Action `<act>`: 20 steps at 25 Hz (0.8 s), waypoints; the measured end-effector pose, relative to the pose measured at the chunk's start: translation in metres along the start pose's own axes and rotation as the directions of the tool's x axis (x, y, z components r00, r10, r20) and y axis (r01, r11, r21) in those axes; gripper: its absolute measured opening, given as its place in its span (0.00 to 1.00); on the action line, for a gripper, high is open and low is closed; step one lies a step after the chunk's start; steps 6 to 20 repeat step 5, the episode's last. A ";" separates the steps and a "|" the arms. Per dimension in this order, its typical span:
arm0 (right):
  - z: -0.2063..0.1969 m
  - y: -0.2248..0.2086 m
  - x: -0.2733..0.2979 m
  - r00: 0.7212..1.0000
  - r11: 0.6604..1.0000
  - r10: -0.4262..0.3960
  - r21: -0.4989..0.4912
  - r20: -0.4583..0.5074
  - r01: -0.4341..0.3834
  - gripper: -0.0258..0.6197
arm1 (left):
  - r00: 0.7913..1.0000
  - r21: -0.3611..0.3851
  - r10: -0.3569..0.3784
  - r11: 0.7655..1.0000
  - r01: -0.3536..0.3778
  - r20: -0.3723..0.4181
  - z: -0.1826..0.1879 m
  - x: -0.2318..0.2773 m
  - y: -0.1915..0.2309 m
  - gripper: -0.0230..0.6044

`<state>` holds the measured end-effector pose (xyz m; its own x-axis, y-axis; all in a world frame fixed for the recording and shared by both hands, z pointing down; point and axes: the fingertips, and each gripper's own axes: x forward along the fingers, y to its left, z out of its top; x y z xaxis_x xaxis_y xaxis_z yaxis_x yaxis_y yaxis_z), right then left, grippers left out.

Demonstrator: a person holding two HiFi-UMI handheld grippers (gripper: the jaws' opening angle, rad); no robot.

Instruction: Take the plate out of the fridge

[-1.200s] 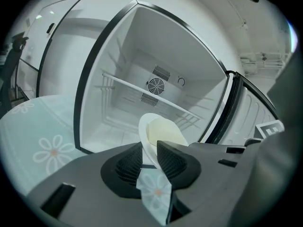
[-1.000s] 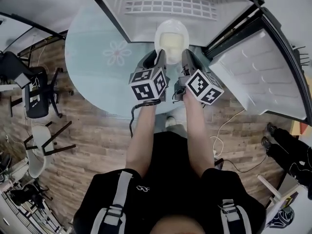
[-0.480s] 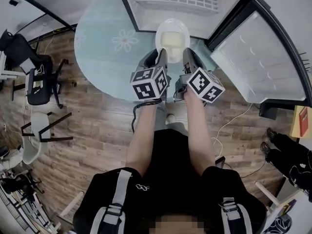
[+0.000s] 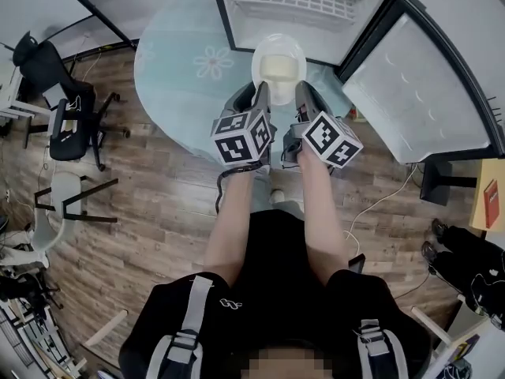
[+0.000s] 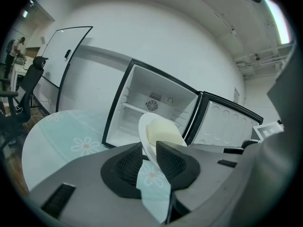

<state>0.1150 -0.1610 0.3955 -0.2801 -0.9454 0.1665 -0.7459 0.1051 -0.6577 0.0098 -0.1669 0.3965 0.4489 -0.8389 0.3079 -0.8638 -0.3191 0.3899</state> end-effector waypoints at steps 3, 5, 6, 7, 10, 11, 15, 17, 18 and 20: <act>0.003 0.001 -0.008 1.000 1.000 0.007 0.000 0.006 -0.007 0.10 | 1.000 0.005 -0.002 1.000 0.002 0.005 0.000 -0.006 -0.007 0.17; 0.006 0.001 -0.013 1.000 1.000 0.009 0.001 0.010 -0.009 0.10 | 1.000 0.009 -0.004 1.000 0.004 0.008 -0.001 -0.009 -0.012 0.17; 0.006 0.001 -0.013 1.000 1.000 0.009 0.001 0.010 -0.009 0.10 | 1.000 0.009 -0.004 1.000 0.004 0.008 -0.001 -0.009 -0.012 0.17; 0.006 0.001 -0.013 1.000 1.000 0.009 0.001 0.010 -0.009 0.10 | 1.000 0.009 -0.004 1.000 0.004 0.008 -0.001 -0.009 -0.012 0.17; 0.006 0.001 -0.013 1.000 1.000 0.009 0.001 0.010 -0.009 0.10 | 1.000 0.009 -0.004 1.000 0.004 0.008 -0.001 -0.009 -0.012 0.17; 0.006 0.001 -0.013 1.000 1.000 0.009 0.001 0.010 -0.009 0.10 | 1.000 0.009 -0.004 1.000 0.004 0.008 -0.001 -0.009 -0.012 0.17; 0.006 0.001 -0.013 1.000 1.000 0.009 0.001 0.010 -0.009 0.10 | 1.000 0.009 -0.004 1.000 0.004 0.008 -0.001 -0.009 -0.012 0.17; 0.006 0.001 -0.013 1.000 1.000 0.009 0.001 0.010 -0.009 0.10 | 1.000 0.009 -0.004 1.000 0.004 0.008 -0.001 -0.009 -0.012 0.17; 0.006 0.001 -0.013 1.000 1.000 0.009 0.001 0.010 -0.009 0.10 | 1.000 0.009 -0.004 1.000 0.004 0.008 -0.001 -0.009 -0.012 0.17; 0.006 0.001 -0.013 1.000 1.000 0.009 0.001 0.010 -0.009 0.10 | 1.000 0.009 -0.004 1.000 0.004 0.008 -0.001 -0.009 -0.012 0.17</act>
